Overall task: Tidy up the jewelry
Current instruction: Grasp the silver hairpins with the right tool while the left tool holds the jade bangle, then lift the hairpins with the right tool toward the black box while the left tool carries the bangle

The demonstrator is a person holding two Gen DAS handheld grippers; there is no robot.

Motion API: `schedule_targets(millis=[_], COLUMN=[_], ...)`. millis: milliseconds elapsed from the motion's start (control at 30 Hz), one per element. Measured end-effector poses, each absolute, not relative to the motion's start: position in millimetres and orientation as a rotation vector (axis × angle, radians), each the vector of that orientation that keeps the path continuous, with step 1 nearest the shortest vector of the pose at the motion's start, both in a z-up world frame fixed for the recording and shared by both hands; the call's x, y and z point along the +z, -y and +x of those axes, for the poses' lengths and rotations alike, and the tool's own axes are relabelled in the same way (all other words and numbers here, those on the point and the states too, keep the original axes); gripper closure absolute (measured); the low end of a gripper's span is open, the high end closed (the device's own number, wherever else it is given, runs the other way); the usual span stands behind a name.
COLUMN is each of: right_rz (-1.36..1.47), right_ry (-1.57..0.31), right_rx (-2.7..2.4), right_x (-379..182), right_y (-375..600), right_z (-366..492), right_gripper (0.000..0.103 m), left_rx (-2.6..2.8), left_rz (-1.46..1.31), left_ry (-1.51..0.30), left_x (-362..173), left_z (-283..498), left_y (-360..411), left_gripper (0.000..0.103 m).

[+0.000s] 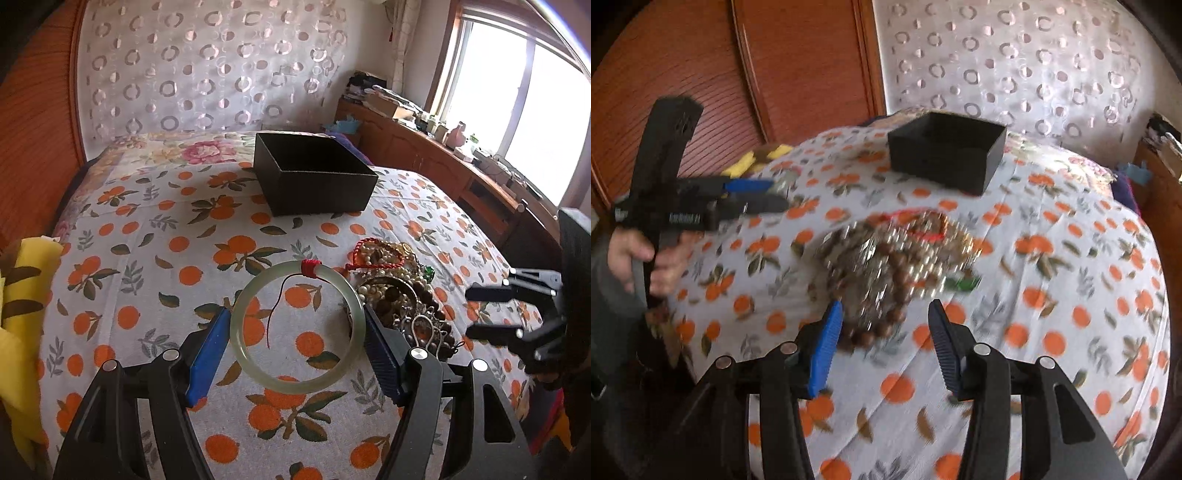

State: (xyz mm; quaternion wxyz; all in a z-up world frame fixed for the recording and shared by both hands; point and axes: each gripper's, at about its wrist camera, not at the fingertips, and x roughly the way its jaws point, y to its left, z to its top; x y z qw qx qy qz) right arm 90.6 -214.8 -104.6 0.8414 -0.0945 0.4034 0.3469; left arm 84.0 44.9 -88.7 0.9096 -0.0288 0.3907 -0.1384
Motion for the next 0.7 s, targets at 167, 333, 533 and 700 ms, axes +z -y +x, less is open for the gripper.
schedule_targets(millis=[167, 333, 533, 700], right_rz=[-0.145, -0.123, -0.125, -0.135], right_ry=[-0.873, -0.915, -0.996, -1.052], right_rx=[0.759, 0.764, 0.797, 0.806], right_x=[-111, -117, -122, -128], right_y=[211, 196, 186, 178], right_z=[98, 112, 126, 140], right_gripper=[0.075, 0.079, 0.079, 0.073], left_rx=[-0.280, -0.282, -0.289, -0.290], left_rz=[-0.069, -0.064, -0.062, -0.065], left_ry=[-0.807, -0.807, -0.803, -0.804], left_x=[-89, -88, -87, -88], left_z=[84, 83, 82, 82], left_y=[-48, -48, -46, -45], left_gripper=[0.035, 0.035, 0.035, 0.035])
